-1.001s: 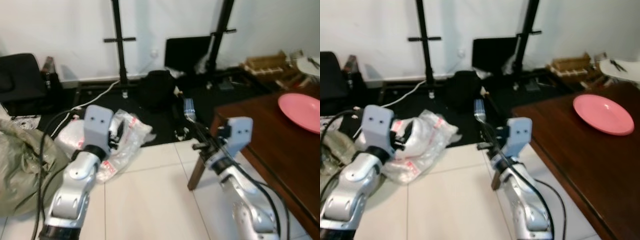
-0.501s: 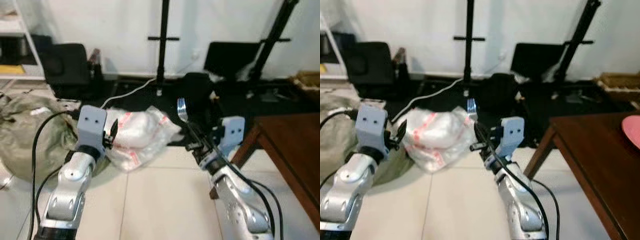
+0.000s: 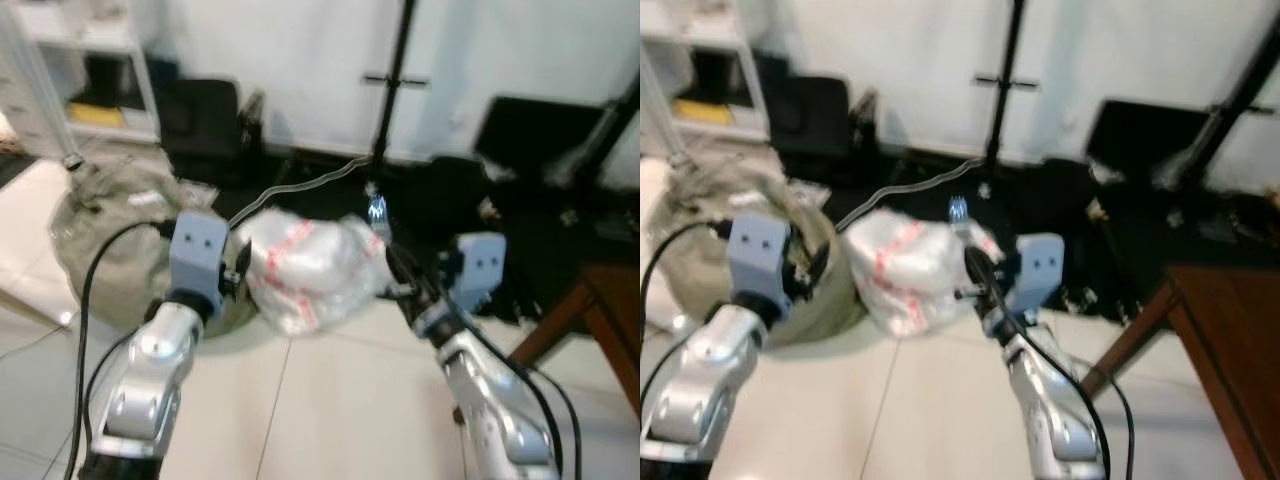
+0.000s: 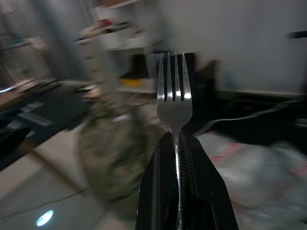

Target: Setting the table

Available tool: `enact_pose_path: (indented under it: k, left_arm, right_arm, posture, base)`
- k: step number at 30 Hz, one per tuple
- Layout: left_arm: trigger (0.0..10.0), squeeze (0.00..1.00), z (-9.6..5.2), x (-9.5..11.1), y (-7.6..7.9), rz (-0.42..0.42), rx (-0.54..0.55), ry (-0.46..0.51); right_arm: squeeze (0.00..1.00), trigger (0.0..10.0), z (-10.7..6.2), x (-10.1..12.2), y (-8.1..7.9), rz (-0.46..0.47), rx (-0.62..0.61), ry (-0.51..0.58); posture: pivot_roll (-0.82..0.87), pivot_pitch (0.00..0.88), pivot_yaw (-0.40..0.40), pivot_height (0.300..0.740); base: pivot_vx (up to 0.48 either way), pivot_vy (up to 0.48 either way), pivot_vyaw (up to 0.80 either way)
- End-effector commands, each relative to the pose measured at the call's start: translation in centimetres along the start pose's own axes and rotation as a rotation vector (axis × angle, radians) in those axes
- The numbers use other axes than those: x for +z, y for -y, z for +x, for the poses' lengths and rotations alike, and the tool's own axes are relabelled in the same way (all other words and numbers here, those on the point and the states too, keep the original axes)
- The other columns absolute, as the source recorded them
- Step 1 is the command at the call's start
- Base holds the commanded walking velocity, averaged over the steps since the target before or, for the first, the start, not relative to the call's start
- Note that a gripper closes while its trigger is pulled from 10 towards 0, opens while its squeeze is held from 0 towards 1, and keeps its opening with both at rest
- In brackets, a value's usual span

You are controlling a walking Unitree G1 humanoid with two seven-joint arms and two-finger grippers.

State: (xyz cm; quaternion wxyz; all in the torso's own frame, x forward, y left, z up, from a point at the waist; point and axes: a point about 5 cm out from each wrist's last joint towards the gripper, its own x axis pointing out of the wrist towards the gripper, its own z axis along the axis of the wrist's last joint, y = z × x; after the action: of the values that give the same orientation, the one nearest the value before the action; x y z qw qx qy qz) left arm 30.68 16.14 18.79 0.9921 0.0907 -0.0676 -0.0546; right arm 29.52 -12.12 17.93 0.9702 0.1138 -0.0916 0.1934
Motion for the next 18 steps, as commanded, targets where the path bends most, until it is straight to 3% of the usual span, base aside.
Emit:
enact_pose_path:
  k: [1, 18]
  left_arm:
    - [10.0, 0.0, -0.23, -0.67, 0.32, -0.008, -0.008, -0.028]
    - [10.0, 0.0, -0.11, -0.62, 0.35, -0.022, -0.001, -0.028]
  right_arm:
    - [0.0, 10.0, -0.12, -0.2, 0.03, 0.003, 0.001, -0.009]
    - [0.0, 10.0, -0.11, -0.27, -0.01, 0.005, 0.003, -0.01]
  posture:
    - [-0.07, 0.0, 0.038, 0.74]
    - [-0.07, 0.0, 0.039, 0.74]
  base:
    - [0.0, 0.0, 0.69]
    - [0.0, 0.0, 0.69]
